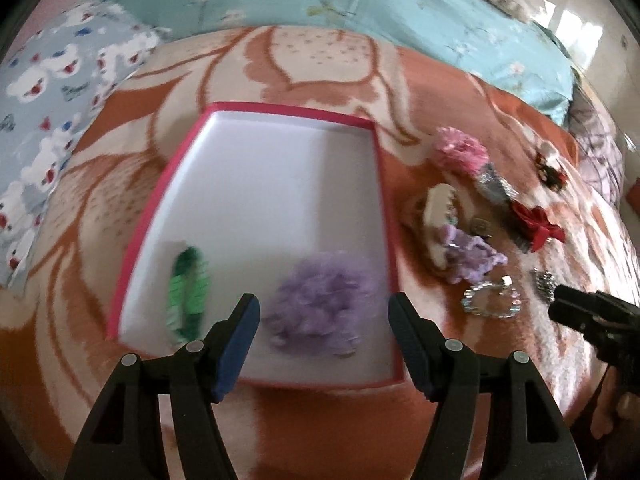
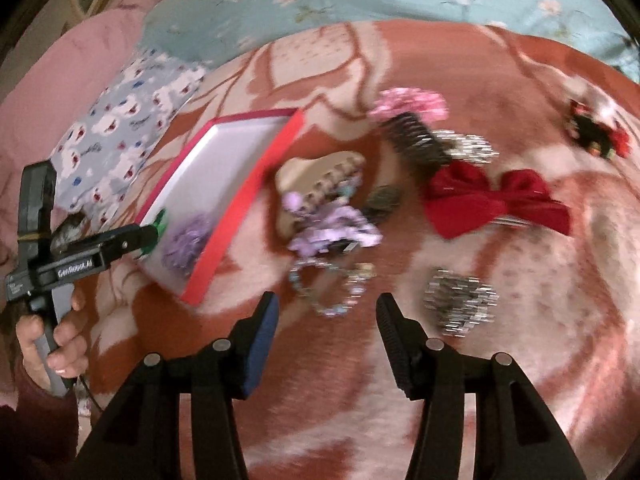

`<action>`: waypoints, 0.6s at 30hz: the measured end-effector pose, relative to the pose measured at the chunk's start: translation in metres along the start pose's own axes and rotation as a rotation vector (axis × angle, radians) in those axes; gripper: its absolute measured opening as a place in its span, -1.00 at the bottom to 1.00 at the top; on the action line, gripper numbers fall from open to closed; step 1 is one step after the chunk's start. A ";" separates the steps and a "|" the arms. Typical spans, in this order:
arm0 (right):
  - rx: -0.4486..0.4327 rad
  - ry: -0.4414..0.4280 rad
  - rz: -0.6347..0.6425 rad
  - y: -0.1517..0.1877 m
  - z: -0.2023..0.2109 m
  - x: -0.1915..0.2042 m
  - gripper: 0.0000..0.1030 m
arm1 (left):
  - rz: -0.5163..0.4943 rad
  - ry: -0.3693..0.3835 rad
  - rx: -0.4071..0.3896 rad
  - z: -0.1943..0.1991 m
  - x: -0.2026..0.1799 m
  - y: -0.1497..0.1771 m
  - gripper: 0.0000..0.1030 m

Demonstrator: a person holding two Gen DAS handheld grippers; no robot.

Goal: Organize jewelry
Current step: 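Move left tool to beige claw clip while right tool reaches red bow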

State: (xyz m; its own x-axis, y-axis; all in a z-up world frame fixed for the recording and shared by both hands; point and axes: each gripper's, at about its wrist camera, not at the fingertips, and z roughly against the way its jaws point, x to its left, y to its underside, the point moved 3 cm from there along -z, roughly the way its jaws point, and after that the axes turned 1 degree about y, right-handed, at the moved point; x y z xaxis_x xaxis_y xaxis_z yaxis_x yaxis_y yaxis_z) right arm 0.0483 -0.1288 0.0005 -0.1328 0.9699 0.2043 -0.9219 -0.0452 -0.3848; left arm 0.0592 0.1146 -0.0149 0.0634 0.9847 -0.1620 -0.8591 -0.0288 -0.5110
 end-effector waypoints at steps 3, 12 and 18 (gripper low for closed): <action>-0.019 0.025 -0.034 0.000 0.009 -0.016 0.01 | -0.028 0.013 0.011 -0.007 -0.012 -0.006 0.29; -0.062 0.093 -0.136 0.001 0.024 -0.062 0.01 | -0.119 0.033 0.016 -0.026 -0.050 -0.025 0.29; -0.083 0.115 -0.187 -0.003 0.025 -0.080 0.09 | -0.150 0.038 0.021 -0.044 -0.065 -0.037 0.29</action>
State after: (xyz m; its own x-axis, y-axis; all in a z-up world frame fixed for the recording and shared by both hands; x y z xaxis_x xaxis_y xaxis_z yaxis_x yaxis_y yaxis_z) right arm 0.0523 -0.2127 0.0077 0.0845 0.9806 0.1768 -0.8929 0.1533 -0.4234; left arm 0.1088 0.0437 -0.0224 0.2109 0.9705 -0.1168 -0.8490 0.1227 -0.5140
